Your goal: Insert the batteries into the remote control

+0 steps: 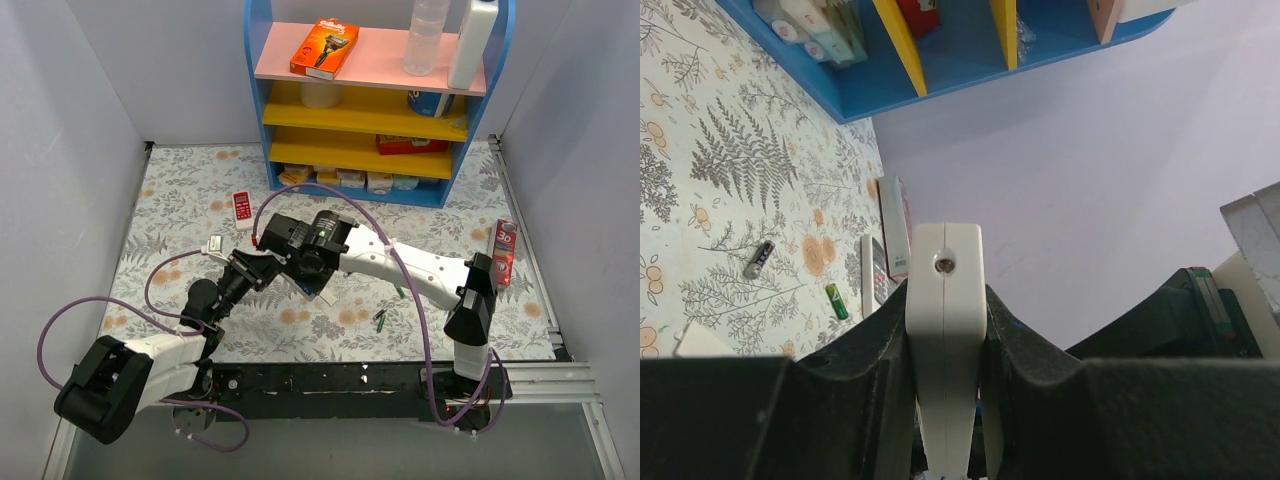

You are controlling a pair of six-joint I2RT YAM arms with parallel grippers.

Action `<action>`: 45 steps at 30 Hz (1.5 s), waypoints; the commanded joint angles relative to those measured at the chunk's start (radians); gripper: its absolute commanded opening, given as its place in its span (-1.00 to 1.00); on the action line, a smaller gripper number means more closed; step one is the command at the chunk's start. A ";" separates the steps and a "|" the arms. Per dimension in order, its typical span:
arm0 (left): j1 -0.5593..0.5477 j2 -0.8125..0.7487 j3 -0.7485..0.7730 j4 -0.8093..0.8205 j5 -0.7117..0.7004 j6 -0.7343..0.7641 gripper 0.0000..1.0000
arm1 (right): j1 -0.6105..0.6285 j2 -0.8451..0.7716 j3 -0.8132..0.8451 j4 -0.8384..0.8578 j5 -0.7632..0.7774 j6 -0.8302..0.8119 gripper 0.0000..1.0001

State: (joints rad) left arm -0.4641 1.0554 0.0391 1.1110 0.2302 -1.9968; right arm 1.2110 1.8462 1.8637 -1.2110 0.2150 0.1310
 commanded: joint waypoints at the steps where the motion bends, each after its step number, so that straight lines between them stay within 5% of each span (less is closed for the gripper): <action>1: -0.008 -0.001 -0.222 0.065 -0.028 -0.023 -1.00 | -0.011 0.033 0.075 -0.051 0.001 -0.025 -0.95; 30: -0.036 0.083 -0.223 0.164 -0.065 -0.082 -1.00 | -0.019 0.097 0.127 -0.064 -0.051 -0.042 -0.64; 45: -0.042 0.083 -0.226 0.164 -0.078 -0.083 -1.00 | -0.021 0.120 0.173 -0.093 -0.069 -0.042 -0.65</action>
State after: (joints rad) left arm -0.4995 1.1564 0.0391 1.2079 0.1745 -1.9972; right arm 1.1912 1.9457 1.9888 -1.2926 0.1726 0.0933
